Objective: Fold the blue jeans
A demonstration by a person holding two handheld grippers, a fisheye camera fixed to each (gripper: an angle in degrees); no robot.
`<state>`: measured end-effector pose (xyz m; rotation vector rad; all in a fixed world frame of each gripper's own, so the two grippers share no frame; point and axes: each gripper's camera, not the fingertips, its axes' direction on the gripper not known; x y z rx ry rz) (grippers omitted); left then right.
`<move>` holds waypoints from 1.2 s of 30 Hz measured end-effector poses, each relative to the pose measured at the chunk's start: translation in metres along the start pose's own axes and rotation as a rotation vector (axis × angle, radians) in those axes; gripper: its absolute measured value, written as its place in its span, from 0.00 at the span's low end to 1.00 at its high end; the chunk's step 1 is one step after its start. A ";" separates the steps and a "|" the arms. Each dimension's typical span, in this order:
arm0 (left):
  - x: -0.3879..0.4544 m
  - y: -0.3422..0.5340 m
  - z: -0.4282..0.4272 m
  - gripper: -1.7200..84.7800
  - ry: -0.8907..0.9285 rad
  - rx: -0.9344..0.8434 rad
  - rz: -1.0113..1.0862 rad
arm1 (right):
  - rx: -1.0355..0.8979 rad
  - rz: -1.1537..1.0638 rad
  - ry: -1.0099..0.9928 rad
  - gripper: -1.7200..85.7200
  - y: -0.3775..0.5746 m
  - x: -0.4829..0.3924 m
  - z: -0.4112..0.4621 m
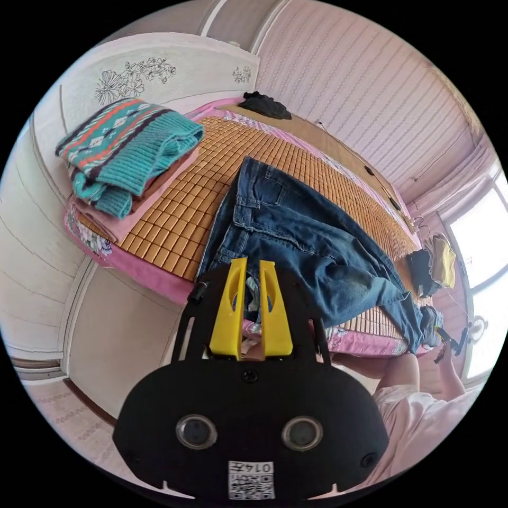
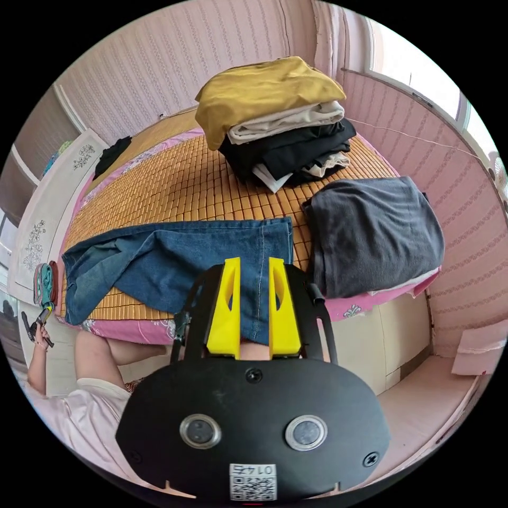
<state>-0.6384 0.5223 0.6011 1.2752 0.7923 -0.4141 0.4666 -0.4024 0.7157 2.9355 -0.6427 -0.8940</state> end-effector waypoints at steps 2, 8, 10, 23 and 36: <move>0.013 -0.019 0.012 0.08 -0.015 -0.008 0.030 | -0.012 -0.023 0.025 0.15 -0.026 -0.009 0.010; 0.035 -0.079 0.076 0.11 -0.074 -0.089 0.019 | -0.125 0.005 0.067 0.20 -0.086 -0.006 0.058; 0.041 -0.096 0.095 0.13 -0.110 -0.111 0.036 | -0.135 0.021 0.127 0.20 -0.099 -0.002 0.069; 0.055 -0.147 0.220 0.18 -0.240 -0.237 0.023 | -0.174 -0.078 0.239 0.02 -0.112 -0.032 0.090; 0.056 -0.176 0.190 0.07 -0.481 -0.135 0.201 | 0.012 -0.218 0.187 0.01 -0.124 -0.097 0.007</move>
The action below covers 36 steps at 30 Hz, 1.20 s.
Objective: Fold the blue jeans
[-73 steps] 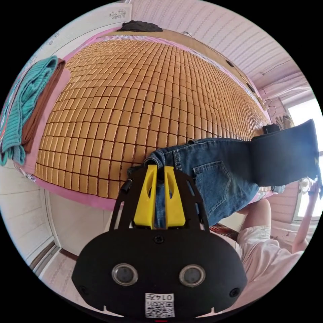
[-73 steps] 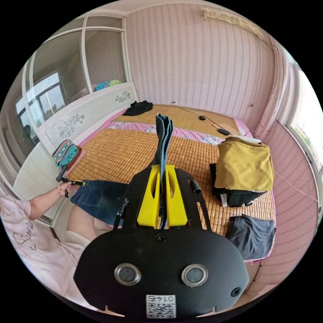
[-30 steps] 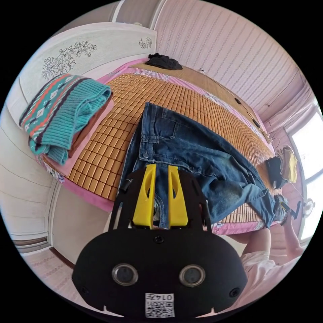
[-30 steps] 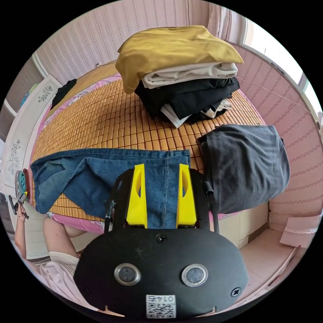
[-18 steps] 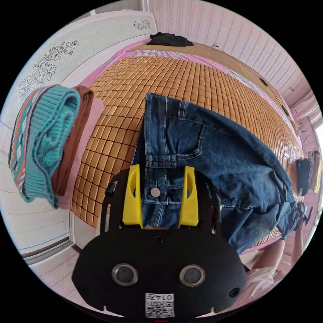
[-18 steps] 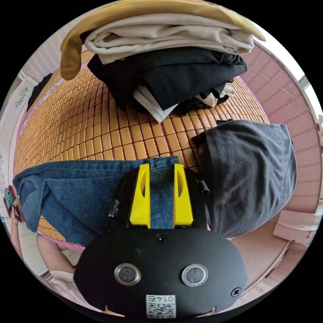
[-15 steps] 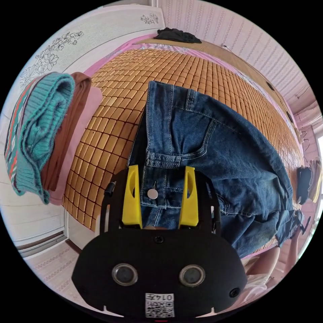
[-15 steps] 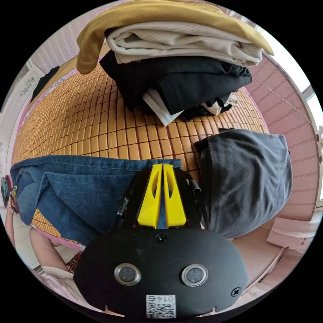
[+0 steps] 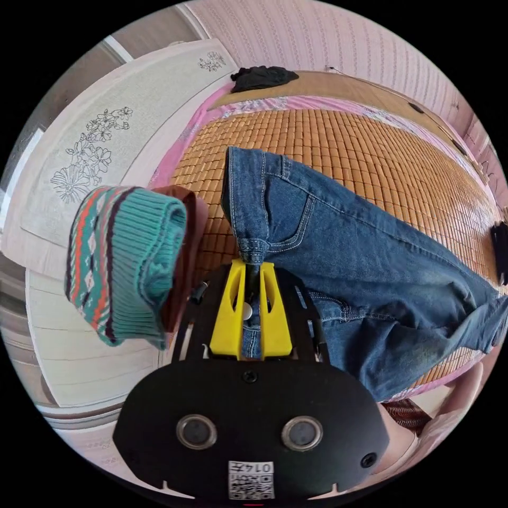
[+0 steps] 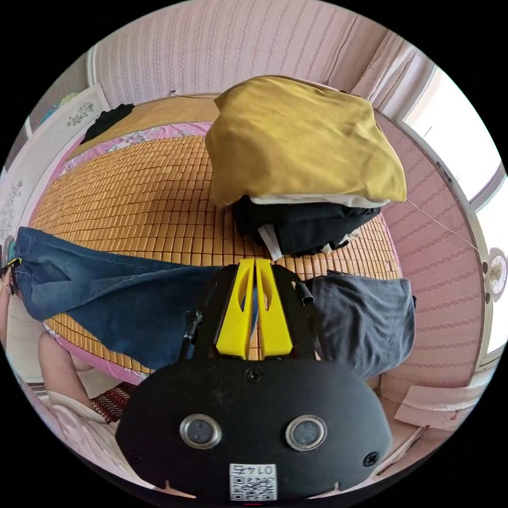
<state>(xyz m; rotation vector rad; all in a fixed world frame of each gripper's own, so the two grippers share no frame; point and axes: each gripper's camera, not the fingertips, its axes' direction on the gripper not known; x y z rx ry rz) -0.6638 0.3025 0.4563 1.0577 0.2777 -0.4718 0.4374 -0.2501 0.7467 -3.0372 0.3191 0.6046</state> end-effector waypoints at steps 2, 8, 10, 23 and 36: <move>-0.013 -0.005 -0.001 0.08 -0.060 0.029 -0.032 | 0.058 -0.060 -0.021 0.01 -0.017 -0.027 -0.013; -0.003 0.002 0.018 0.10 0.023 0.018 -0.036 | 0.115 -0.191 0.012 0.01 -0.062 -0.089 -0.013; 0.010 0.012 0.008 0.10 0.062 0.061 0.014 | 0.169 -0.194 -0.042 0.01 -0.054 -0.094 -0.030; 0.139 0.071 -0.021 0.09 0.432 0.179 0.388 | -0.229 -0.051 -0.126 0.02 0.189 -0.019 -0.059; 0.245 0.037 0.085 0.09 0.394 -0.037 0.400 | -0.069 -0.155 -0.051 0.02 0.011 -0.130 0.103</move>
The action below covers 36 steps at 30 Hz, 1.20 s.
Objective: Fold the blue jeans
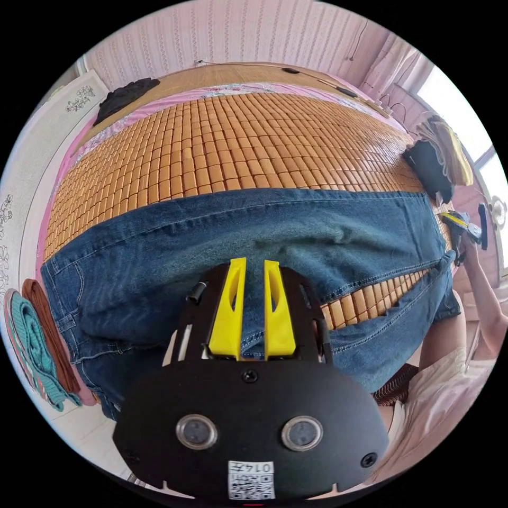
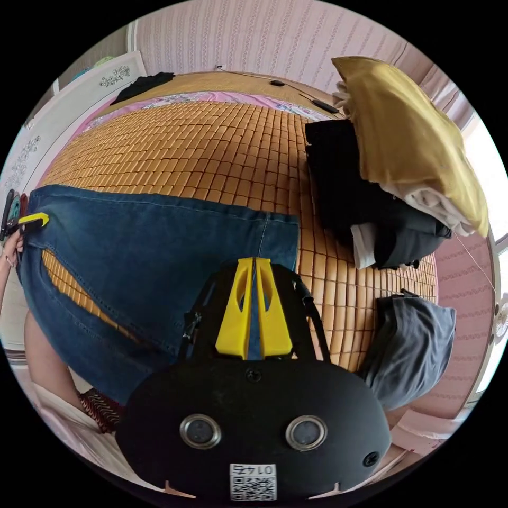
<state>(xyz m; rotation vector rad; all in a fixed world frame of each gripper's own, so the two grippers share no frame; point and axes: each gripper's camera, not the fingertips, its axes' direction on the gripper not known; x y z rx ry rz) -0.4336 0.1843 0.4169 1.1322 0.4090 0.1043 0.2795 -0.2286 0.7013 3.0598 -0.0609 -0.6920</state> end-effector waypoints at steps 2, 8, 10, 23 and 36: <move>0.000 0.002 0.008 0.09 -0.008 0.041 -0.007 | 0.011 0.017 0.062 0.01 -0.022 -0.007 0.028; -0.009 -0.006 0.025 0.07 0.004 0.061 -0.025 | 0.031 -0.061 0.141 0.01 -0.075 -0.007 0.056; -0.009 -0.013 0.030 0.03 -0.046 0.059 -0.015 | 0.034 -0.082 0.166 0.01 -0.095 -0.006 0.064; 0.030 0.030 0.008 0.02 -0.002 0.167 0.204 | 0.100 -0.017 -0.094 0.07 -0.025 0.061 -0.006; 0.153 0.198 0.018 0.09 0.366 0.050 0.126 | -0.075 0.211 -0.266 0.18 0.179 0.122 -0.031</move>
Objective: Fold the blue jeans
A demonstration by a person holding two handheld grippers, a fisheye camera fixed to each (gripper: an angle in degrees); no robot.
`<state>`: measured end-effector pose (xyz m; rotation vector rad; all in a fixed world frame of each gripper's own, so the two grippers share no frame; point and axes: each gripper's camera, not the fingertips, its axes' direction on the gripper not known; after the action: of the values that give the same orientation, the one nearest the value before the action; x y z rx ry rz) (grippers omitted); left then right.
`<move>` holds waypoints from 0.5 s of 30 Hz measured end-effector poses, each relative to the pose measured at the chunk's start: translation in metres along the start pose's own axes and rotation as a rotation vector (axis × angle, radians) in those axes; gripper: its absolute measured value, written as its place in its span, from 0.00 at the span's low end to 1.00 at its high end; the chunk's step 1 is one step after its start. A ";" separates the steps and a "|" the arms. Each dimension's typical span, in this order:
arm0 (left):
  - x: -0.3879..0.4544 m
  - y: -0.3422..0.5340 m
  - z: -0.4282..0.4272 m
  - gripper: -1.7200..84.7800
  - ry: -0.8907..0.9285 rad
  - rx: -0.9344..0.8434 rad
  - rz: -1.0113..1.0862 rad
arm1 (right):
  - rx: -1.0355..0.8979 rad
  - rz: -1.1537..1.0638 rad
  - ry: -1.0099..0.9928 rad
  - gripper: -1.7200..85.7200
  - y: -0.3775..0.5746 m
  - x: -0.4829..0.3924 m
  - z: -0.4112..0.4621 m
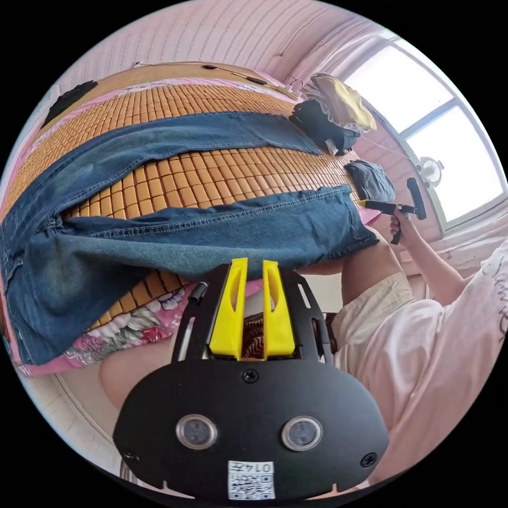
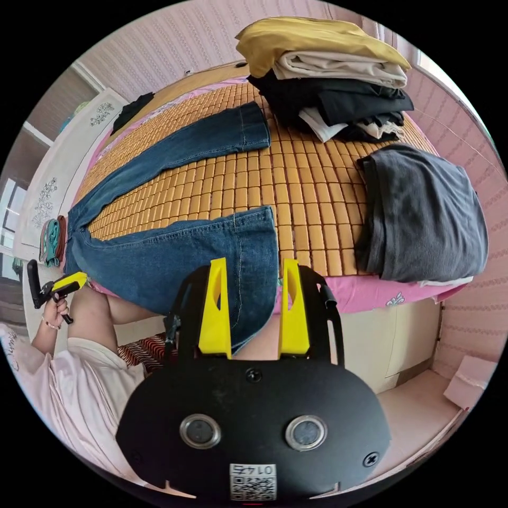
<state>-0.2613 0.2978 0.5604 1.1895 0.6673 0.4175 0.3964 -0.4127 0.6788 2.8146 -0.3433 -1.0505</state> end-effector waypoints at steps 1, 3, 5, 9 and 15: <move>0.001 0.003 0.000 0.09 -0.001 0.005 -0.012 | 0.021 -0.020 0.015 0.18 -0.009 -0.002 0.004; 0.000 0.011 -0.008 0.09 -0.005 0.048 -0.068 | 0.013 -0.033 0.006 0.17 -0.023 -0.002 0.016; -0.003 0.018 -0.017 0.09 -0.005 0.075 -0.103 | -0.048 -0.046 -0.049 0.07 -0.035 0.001 0.028; -0.006 0.041 -0.040 0.08 -0.082 0.128 -0.137 | -0.005 -0.122 -0.027 0.02 -0.032 -0.002 0.008; -0.027 0.072 -0.042 0.08 -0.085 0.141 -0.258 | 0.084 -0.136 0.047 0.05 -0.031 0.016 -0.028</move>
<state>-0.3066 0.3348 0.6261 1.2281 0.7747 0.1040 0.4315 -0.3858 0.6837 2.9686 -0.1981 -1.0150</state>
